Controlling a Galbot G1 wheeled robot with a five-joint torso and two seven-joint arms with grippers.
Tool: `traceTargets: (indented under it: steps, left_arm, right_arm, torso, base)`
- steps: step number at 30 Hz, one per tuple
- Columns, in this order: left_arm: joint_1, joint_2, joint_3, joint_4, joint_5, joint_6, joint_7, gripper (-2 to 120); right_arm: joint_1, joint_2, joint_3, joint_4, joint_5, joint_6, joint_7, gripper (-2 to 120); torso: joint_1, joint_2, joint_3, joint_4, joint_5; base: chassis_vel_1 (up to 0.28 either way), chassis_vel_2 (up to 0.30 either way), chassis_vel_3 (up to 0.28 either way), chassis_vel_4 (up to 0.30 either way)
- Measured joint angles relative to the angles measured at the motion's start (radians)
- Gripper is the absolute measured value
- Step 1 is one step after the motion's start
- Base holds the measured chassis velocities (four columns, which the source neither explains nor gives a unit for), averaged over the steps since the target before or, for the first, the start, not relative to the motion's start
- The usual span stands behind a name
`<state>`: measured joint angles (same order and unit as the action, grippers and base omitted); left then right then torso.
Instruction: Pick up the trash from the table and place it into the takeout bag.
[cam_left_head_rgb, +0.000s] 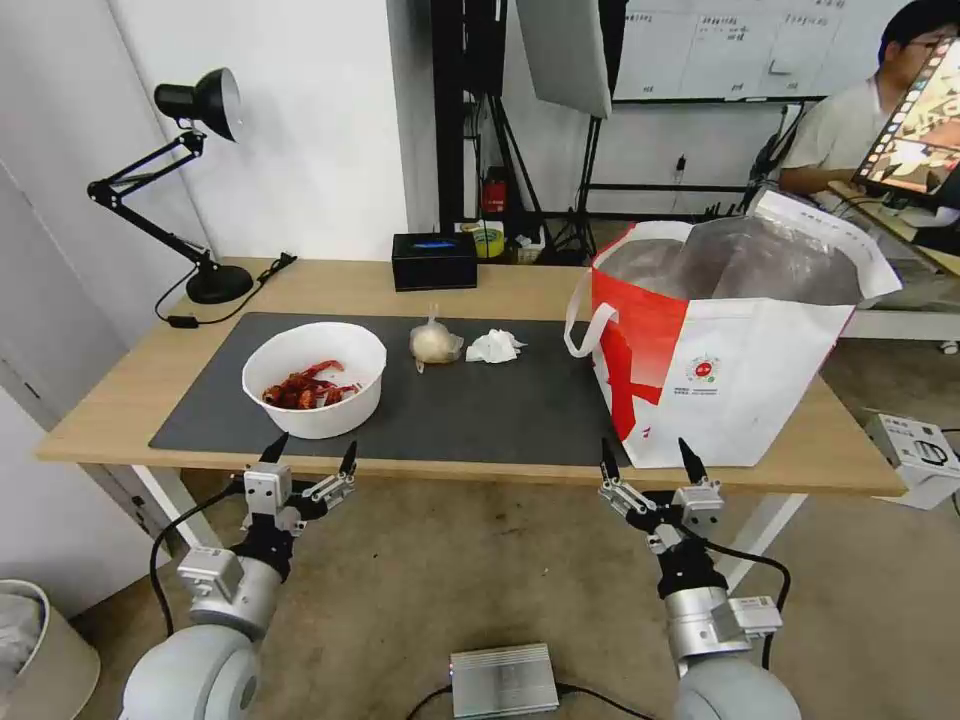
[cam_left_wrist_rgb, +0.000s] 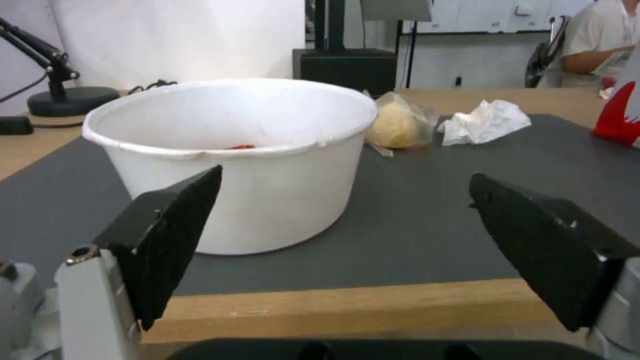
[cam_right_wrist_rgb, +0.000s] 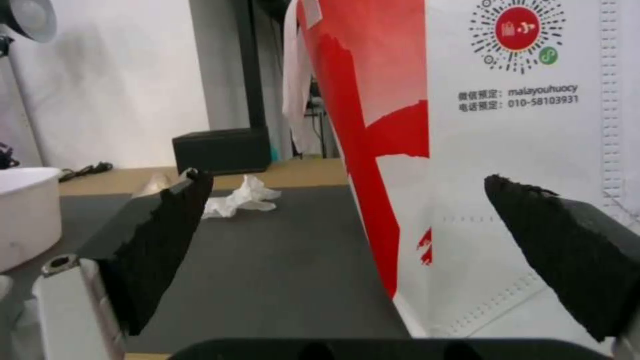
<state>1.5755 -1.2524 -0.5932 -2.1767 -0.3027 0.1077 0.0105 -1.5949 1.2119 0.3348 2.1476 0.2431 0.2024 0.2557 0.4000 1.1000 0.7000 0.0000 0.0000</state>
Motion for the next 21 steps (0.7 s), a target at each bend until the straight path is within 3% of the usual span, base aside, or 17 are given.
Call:
traceTargets:
  steps: [9,21]
  left_arm:
    - [0.010,-0.004,0.000,-0.004,0.005,-0.007,0.001,100]
    - [0.033,-0.047,-0.014,-0.028,0.037,-0.016,0.015,100]
  right_arm:
    - [0.071,-0.025,-0.058,-0.027,0.052,-0.001,-0.030,100]
    - [0.273,-0.053,-0.173,-0.172,0.113,0.004,-0.084,100]
  torso:
    - [0.000,0.000,0.000,-0.0001,0.0000]
    - [0.000,0.000,0.000,0.0001,0.0001]
  base:
    - [0.000,0.000,0.000,0.000]
    - [0.000,0.000,0.000,0.000]
